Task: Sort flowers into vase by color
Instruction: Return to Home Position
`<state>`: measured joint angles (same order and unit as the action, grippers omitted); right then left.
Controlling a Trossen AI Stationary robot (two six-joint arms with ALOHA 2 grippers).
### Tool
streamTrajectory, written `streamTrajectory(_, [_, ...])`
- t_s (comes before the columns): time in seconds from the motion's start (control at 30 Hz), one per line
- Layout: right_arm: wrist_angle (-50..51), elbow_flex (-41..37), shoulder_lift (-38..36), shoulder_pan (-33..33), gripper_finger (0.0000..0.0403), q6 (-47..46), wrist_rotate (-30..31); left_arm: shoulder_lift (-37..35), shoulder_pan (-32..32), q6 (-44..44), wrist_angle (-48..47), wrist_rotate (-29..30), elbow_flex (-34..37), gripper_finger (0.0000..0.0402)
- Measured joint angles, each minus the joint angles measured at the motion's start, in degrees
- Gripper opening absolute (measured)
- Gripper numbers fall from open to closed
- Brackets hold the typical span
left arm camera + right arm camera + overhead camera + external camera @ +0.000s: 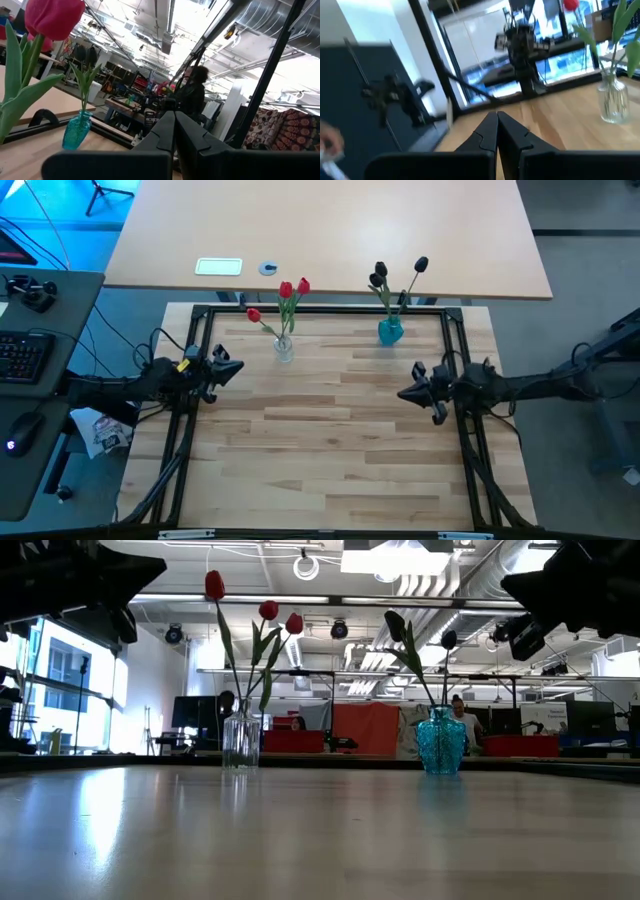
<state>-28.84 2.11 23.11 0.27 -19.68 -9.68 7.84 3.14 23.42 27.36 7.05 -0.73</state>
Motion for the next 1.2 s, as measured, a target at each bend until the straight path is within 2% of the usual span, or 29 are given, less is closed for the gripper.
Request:
streamTrajectory(0.27, [18.21, -0.05, -1.40, 1.29, 0.0000, 10.81, 0.32, 0.02, -0.02, 0.00, -1.23, -0.04, 0.00, 0.0000])
streamTrajectory(0.5, [30.81, -0.05, -1.40, 1.29, 0.0000, 10.71, 0.42, 0.02, 0.00, 0.00, -1.22, -0.03, 0.00, 0.0000])
streamTrajectory(0.57, [30.94, -0.05, -2.30, 1.72, 0.0000, 10.73, 1.25, 0.01, 0.00, 0.00, -1.21, -0.03, 0.00, 0.0000])
streamTrajectory(0.93, [30.67, -0.06, -23.12, 1.99, 0.0000, 10.74, 1.53, 0.00, 0.00, -0.02, -2.12, -0.04, 0.00, 0.0001])
streamTrajectory(1.07, [26.47, -0.20, -23.09, 1.99, 0.0000, 10.74, 1.11, 0.13, -0.02, -0.02, -2.94, 0.02, -0.01, 0.0001])
streamTrajectory(1.2, [26.65, -0.18, -23.10, 1.99, 0.0000, 10.75, 0.91, 0.19, -0.04, -0.02, -3.89, -0.07, -0.03, 0.0001])
